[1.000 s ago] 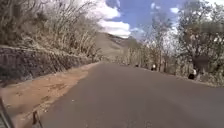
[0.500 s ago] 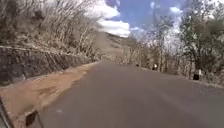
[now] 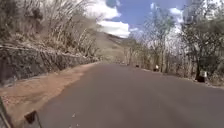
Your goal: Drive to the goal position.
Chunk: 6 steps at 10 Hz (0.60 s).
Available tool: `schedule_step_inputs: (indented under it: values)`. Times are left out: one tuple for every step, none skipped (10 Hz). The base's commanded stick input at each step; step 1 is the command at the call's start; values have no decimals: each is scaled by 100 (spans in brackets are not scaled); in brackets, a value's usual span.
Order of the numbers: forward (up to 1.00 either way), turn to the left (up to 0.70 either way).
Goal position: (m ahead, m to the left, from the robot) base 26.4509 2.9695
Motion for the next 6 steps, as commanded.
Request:
schedule_step_inputs:
  values:
    - [70, 0]
    - [70, 0]
    - [70, 0]
    - [70, 0]
    - [70, 0]
    - [70, 0]
